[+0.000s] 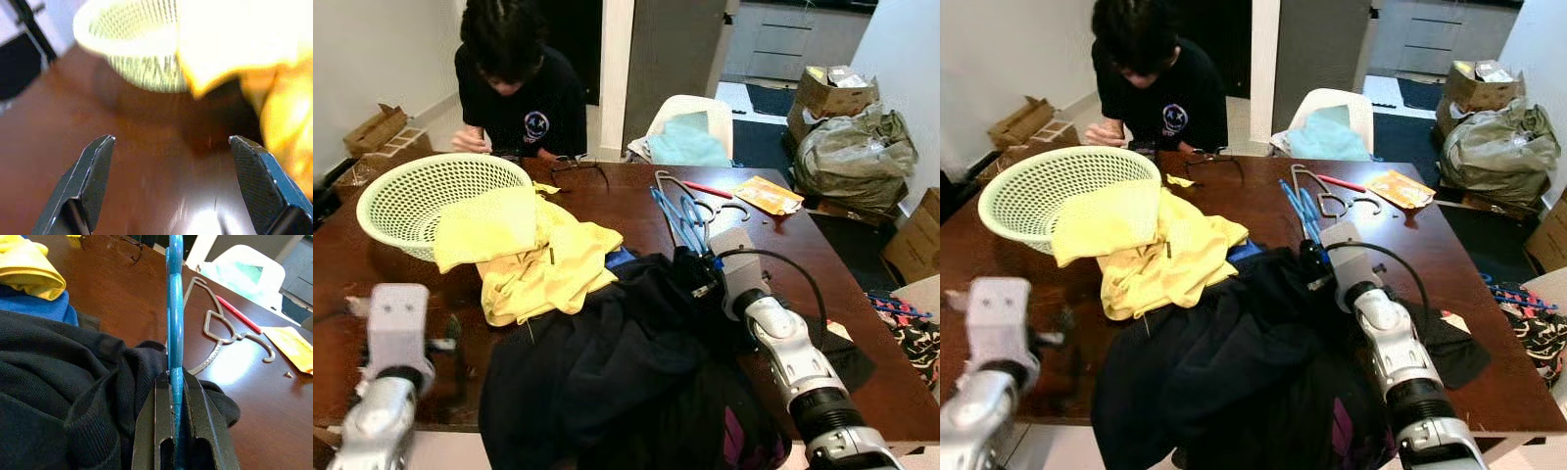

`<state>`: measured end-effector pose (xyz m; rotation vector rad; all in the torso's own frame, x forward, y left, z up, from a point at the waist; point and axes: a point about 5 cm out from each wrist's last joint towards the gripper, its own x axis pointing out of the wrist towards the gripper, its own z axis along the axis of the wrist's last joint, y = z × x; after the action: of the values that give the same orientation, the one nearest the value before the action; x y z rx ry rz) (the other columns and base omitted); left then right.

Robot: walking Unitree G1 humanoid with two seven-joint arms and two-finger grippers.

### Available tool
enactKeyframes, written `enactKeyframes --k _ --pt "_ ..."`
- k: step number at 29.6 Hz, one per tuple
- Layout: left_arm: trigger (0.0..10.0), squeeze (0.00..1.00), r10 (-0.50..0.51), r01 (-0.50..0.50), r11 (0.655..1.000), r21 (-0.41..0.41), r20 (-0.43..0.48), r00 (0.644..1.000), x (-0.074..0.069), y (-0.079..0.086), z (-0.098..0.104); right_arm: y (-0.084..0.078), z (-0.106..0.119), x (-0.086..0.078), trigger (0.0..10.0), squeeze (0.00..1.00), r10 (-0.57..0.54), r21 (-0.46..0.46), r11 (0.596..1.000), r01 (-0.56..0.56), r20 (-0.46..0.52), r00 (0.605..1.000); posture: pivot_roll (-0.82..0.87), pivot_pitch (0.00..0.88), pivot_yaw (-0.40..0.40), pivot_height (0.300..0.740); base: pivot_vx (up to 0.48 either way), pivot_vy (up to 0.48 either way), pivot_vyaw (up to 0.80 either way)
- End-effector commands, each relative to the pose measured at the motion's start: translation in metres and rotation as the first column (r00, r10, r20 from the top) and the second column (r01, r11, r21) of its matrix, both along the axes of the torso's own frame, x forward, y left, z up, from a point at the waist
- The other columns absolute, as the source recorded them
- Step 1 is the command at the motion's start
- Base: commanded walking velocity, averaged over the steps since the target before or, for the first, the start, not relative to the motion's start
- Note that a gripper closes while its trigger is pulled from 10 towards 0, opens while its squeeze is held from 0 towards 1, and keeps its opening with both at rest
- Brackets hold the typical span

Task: Hang hanger

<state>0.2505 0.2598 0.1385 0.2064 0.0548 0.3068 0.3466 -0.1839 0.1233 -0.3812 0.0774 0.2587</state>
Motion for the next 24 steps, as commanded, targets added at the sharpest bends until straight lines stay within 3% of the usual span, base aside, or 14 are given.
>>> enactKeyframes --k 1,3,7,12,16,24 --pt "10.0 0.00 -0.017 0.017 1.000 -0.005 -0.011 1.000 0.001 0.000 -0.004 -0.002 -0.007 -0.003 10.0 0.00 -0.012 -0.006 1.000 0.011 -0.031 0.999 0.08 0.000 -0.052 0.740 0.000 0.000 0.00" --pt "10.0 0.00 -0.144 0.145 0.989 -0.003 0.039 0.989 0.020 -0.013 0.003 -0.004 -0.006 -0.003 10.0 0.00 -0.025 -0.011 1.000 0.024 -0.026 0.999 0.07 0.000 -0.054 0.740 0.000 0.000 0.00" --pt "10.0 0.00 -0.244 0.246 0.968 -0.044 0.032 0.969 0.031 -0.026 -0.003 -0.005 -0.004 -0.004 10.0 0.00 -0.026 -0.017 1.000 0.026 -0.021 0.999 0.05 0.000 -0.049 0.740 0.000 0.000 0.00" --pt "10.0 0.00 -0.274 0.273 0.960 -0.061 -0.018 0.962 0.033 -0.033 -0.015 -0.008 -0.002 -0.004 10.0 0.00 -0.036 -0.022 0.999 0.035 -0.014 0.999 0.03 0.000 -0.041 0.740 0.000 0.000 0.00" --pt "10.0 0.00 -0.286 0.281 0.956 -0.085 -0.059 0.956 0.027 -0.040 -0.028 -0.016 -0.001 -0.006 10.0 0.00 -0.064 -0.023 0.998 0.064 -0.011 0.998 0.03 0.000 -0.039 0.740 0.000 0.000 0.00" --pt "10.0 0.00 -0.256 0.248 0.964 -0.090 -0.093 0.962 0.022 -0.033 -0.037 -0.016 -0.002 -0.007 10.0 0.00 -0.060 -0.031 0.998 0.060 -0.017 0.998 0.03 0.000 -0.045 0.740 0.000 0.000 0.00"
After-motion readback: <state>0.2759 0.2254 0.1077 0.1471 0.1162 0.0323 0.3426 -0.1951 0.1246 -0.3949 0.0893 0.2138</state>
